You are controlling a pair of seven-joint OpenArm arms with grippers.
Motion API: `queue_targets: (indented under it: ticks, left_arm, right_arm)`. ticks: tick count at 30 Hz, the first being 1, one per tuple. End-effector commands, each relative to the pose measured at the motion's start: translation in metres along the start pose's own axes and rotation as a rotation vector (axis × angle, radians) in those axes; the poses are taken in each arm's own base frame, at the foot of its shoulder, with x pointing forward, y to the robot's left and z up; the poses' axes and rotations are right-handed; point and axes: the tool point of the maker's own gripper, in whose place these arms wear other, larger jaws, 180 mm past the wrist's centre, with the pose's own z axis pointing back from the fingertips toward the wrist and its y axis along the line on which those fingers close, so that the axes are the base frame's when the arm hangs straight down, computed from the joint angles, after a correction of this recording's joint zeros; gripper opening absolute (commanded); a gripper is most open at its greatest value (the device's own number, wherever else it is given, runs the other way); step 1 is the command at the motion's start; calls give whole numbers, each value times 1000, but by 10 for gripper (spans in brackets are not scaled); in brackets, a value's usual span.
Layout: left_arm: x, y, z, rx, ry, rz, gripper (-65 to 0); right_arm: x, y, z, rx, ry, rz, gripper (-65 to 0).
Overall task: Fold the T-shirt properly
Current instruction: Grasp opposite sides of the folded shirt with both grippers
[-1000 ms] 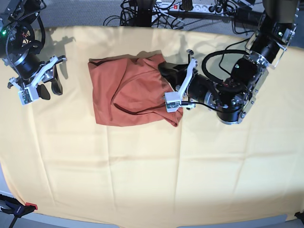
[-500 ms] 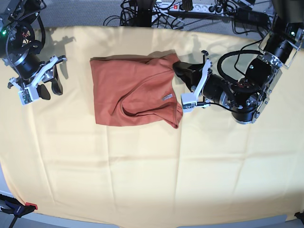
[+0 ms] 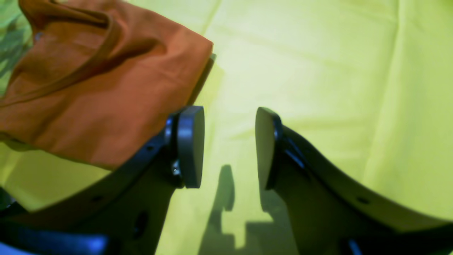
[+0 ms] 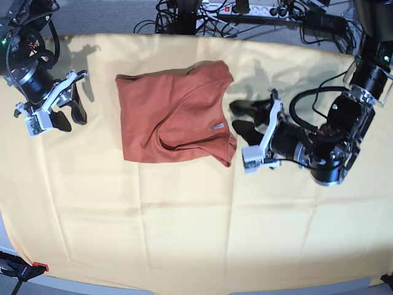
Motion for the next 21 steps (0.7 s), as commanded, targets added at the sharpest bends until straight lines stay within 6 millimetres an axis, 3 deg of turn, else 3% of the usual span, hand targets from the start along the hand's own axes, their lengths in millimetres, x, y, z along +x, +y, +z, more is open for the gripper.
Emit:
queue_targets:
  ticks: [1, 2, 5, 12, 21]
  left_arm:
    - [17, -2, 11, -5, -50, -31, -577]
    - [20, -4, 11, -18, -65, -32, -650]
    - [24, -9, 5, -47, -84, -29, -650]
    - [16, -32, -18, -145, -117, 20, -650]
    - [13, -72, -36, -227, -128, -14, -650]
  right_arm:
    - [18, 3, 3, 18, -70, 24, -398]
    - [22, 3, 3, 24, -90, 22, -443]
    - [35, 3, 2, 29, -137, 26, -650]
    - [51, 4, -10, 66, -162, 69, -650]
    - [33, 20, -81, 215, -28, 84, -650]
